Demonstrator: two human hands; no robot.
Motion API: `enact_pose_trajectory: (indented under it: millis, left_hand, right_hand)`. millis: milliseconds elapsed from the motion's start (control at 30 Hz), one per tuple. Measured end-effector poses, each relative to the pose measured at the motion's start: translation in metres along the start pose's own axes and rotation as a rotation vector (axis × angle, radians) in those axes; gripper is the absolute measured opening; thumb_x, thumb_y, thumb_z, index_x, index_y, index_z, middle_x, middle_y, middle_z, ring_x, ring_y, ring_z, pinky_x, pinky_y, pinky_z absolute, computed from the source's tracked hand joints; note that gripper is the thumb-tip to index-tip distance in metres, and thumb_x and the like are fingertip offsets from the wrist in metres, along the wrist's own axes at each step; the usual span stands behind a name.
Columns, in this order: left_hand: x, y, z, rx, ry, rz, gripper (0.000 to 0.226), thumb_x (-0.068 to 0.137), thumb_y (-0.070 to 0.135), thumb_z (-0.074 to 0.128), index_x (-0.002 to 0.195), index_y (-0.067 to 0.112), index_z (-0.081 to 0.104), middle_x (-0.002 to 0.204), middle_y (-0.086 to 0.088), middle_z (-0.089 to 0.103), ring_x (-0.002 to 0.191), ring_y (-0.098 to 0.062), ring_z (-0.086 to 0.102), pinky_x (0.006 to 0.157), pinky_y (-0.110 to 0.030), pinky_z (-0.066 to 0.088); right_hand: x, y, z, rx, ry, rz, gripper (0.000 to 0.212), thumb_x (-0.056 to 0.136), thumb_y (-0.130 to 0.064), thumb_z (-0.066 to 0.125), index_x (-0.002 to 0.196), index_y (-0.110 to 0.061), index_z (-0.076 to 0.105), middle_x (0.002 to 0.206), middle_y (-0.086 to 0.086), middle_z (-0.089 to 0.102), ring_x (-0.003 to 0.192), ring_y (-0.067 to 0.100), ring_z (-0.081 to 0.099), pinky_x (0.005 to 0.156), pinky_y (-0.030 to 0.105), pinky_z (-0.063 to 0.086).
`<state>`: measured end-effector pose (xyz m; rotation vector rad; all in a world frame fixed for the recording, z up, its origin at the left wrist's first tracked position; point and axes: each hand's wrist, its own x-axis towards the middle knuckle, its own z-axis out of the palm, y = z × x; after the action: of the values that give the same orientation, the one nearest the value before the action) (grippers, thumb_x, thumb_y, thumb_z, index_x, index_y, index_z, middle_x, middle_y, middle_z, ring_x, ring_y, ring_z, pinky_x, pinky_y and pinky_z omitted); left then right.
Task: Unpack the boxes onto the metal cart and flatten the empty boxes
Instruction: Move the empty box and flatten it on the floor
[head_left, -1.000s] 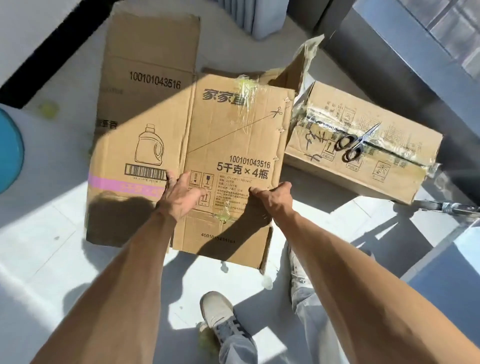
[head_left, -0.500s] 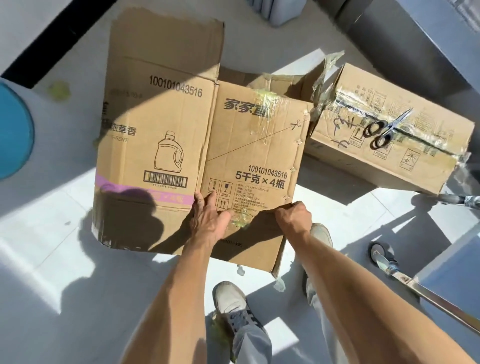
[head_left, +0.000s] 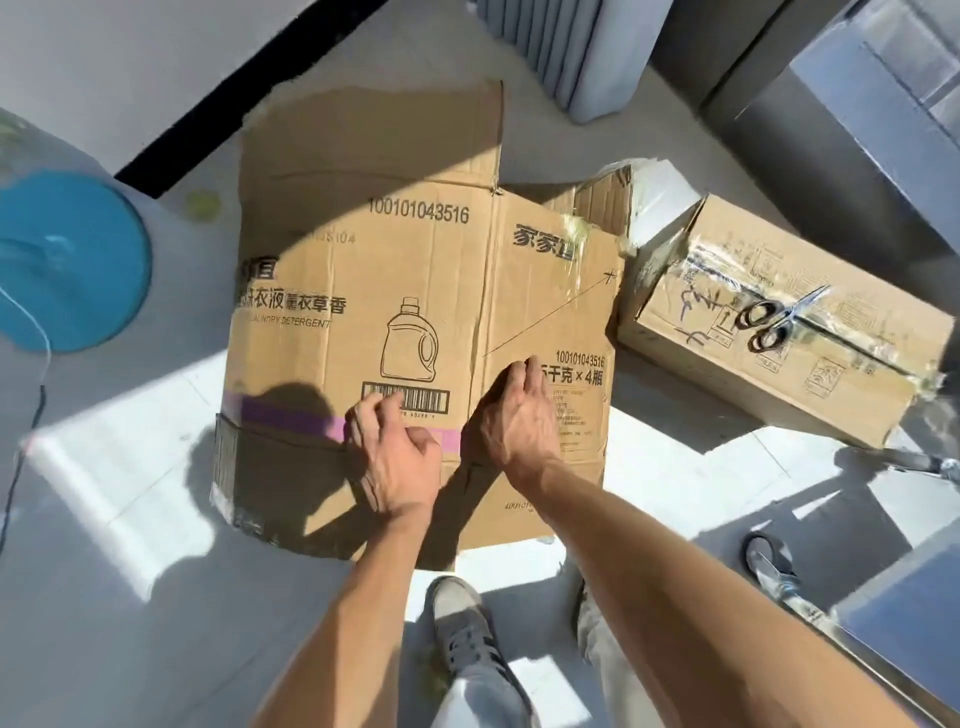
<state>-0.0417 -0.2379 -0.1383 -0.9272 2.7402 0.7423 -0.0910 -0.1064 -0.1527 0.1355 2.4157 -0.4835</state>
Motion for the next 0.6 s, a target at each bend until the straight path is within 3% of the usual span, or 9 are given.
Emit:
enact_pose_trajectory:
  millis: [67,133,167,233,333,433,500,600]
  left_hand:
    - [0.024,-0.001,-0.014,-0.012,0.103,-0.227,0.059,0.079,0.006,0.052,0.138,0.009,0.045,0.143,-0.02,0.04,0.125,-0.041,0.046,0.104,-0.046,0.036]
    - [0.052,-0.01,-0.026,0.161,0.101,-0.262,0.065,0.087,0.014,0.052,0.147,-0.001,0.032,0.155,-0.028,0.021,0.143,-0.039,0.022,0.117,-0.039,0.009]
    - [0.066,-0.017,-0.031,0.25,0.036,-0.268,0.064,0.094,0.02,0.048,0.149,-0.003,0.025,0.157,-0.029,0.013,0.146,-0.038,0.013,0.118,-0.039,0.003]
    - [0.087,-0.031,-0.035,0.32,-0.104,-0.322,0.066,0.099,0.03,0.046,0.151,0.0,0.019,0.157,-0.027,0.011,0.146,-0.039,0.013,0.117,-0.045,0.013]
    - [0.092,-0.041,-0.03,0.231,-0.306,-0.298,0.086,0.092,0.046,0.055,0.153,0.006,0.01,0.159,-0.021,0.007,0.144,-0.041,0.02,0.113,-0.049,0.028]
    - [0.099,-0.065,-0.011,0.351,-0.4,-0.21,0.104,0.084,0.057,0.06,0.154,0.008,0.0,0.16,-0.018,-0.007,0.145,-0.04,0.013,0.113,-0.049,0.03]
    - [0.116,-0.082,-0.001,0.418,-0.423,-0.171,0.109,0.082,0.061,0.06,0.154,0.009,-0.003,0.159,-0.019,-0.014,0.145,-0.041,0.011,0.114,-0.048,0.029]
    - [0.139,-0.121,0.002,0.447,-0.49,-0.18,0.096,0.088,0.06,0.054,0.155,0.016,0.001,0.161,-0.017,0.0,0.141,-0.041,0.027,0.114,-0.045,0.031]
  right_hand:
    - [-0.002,-0.019,-0.004,0.104,0.098,-0.005,0.068,0.098,-0.031,0.043,0.153,-0.009,0.011,0.16,0.018,0.007,0.147,0.033,0.015,0.12,0.043,0.018]
    - [0.001,-0.036,-0.012,0.129,0.223,-0.09,0.062,0.099,-0.037,0.036,0.153,-0.016,0.015,0.161,0.015,0.009,0.147,0.03,0.016,0.12,0.041,0.017]
    - [0.005,-0.041,-0.015,0.103,0.242,-0.14,0.062,0.099,-0.04,0.036,0.154,-0.018,0.015,0.162,0.014,0.008,0.147,0.029,0.014,0.12,0.041,0.015]
    - [0.008,-0.047,-0.014,-0.029,0.164,-0.205,0.067,0.096,-0.037,0.042,0.154,-0.018,0.014,0.162,0.014,0.0,0.149,0.029,0.008,0.119,0.044,0.015]
    - [0.017,-0.043,-0.001,-0.219,-0.025,-0.175,0.082,0.09,-0.023,0.053,0.155,-0.016,0.004,0.161,0.013,-0.014,0.148,0.033,0.005,0.117,0.047,0.019]
    - [0.046,-0.04,0.011,-0.443,-0.139,-0.181,0.093,0.088,-0.034,0.059,0.155,-0.022,-0.003,0.16,0.009,-0.022,0.143,0.034,0.016,0.114,0.046,0.024]
    - [0.06,-0.039,0.021,-0.53,-0.157,-0.212,0.101,0.085,-0.045,0.062,0.155,-0.024,-0.008,0.158,0.009,-0.028,0.143,0.036,0.013,0.113,0.049,0.024]
    - [0.067,-0.051,0.058,-0.591,-0.211,-0.206,0.122,0.075,-0.063,0.069,0.153,-0.021,-0.015,0.155,0.009,-0.034,0.146,0.04,0.0,0.113,0.054,0.025]
